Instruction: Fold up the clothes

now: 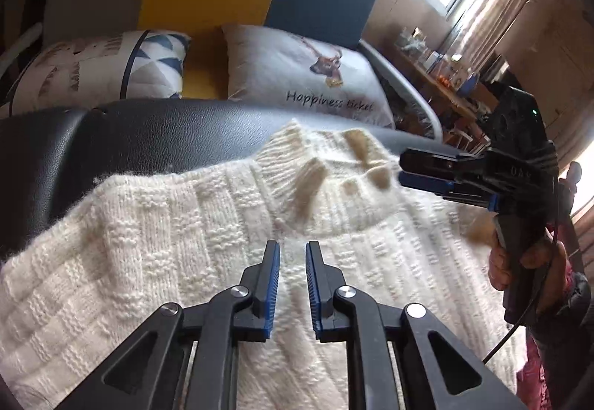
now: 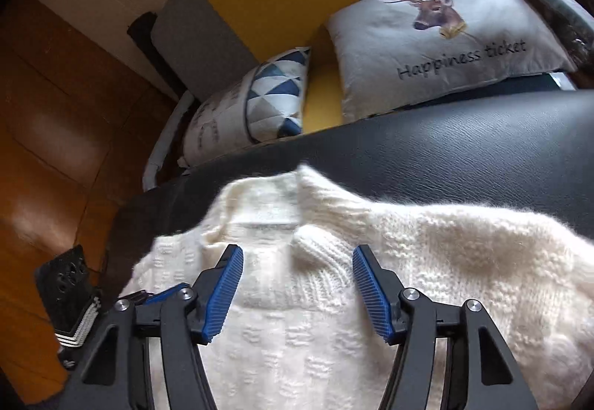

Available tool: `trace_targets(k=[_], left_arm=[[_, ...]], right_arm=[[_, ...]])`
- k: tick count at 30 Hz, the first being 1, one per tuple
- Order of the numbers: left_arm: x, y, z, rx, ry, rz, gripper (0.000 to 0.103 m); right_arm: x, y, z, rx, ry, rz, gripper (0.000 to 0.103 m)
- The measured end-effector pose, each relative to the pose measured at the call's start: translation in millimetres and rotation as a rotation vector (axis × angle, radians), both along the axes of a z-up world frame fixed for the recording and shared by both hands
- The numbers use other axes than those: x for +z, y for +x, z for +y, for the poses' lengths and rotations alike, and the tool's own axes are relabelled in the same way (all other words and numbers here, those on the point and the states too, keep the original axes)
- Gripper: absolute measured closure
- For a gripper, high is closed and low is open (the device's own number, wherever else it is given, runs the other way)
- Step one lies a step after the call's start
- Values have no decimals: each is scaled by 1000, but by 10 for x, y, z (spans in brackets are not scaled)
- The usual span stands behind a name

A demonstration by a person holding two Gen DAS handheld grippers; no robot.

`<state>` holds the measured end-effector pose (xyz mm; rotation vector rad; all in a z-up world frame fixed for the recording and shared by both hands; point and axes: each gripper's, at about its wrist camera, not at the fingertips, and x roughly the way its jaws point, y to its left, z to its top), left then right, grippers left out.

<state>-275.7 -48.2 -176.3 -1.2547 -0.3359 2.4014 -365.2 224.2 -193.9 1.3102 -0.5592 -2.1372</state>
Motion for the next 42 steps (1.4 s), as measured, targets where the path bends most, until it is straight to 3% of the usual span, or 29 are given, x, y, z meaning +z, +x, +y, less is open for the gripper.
trace_targets(k=[2, 5, 10, 12, 15, 18, 19, 20, 22, 25, 30, 34, 36, 42], left_arm=[[43, 49, -5, -1, 8, 30, 88], [29, 57, 8, -1, 6, 22, 88], [-103, 96, -18, -4, -13, 3, 88], [-166, 104, -30, -5, -19, -4, 88], [-188, 113, -49, 1, -1, -10, 88], [-197, 136, -49, 1, -5, -4, 88], [-198, 148, -46, 1, -8, -2, 88], [-198, 163, -42, 1, -12, 1, 88], [-202, 176, -11, 2, -38, 5, 88], [-175, 197, 91, -2, -108, 17, 88], [-57, 152, 40, -2, -78, 22, 88], [174, 16, 47, 2, -56, 82, 88], [231, -108, 82, -3, -62, 91, 88], [50, -503, 278, 6, -211, 41, 88]], right_arm=[[83, -68, -121, 63, -100, -21, 38], [78, -253, -363, 100, -205, -76, 27], [-182, -548, -754, 92, -157, -168, 25], [-188, -584, -873, 111, -149, -144, 26], [-143, -571, -1152, 200, -93, -97, 61], [-167, -556, -1369, 244, -7, -73, 77], [-167, -555, -1402, 241, 6, -63, 90], [-143, -567, -1374, 215, -15, -47, 95], [-81, -599, -1305, 172, -63, -9, 95], [-23, -541, -1204, 171, -43, 4, 101], [74, -445, -1034, 169, -11, 25, 98], [151, -368, -899, 168, 15, 43, 95], [190, -329, -832, 167, 29, 51, 85], [123, -163, -355, 94, 100, 22, 84]])
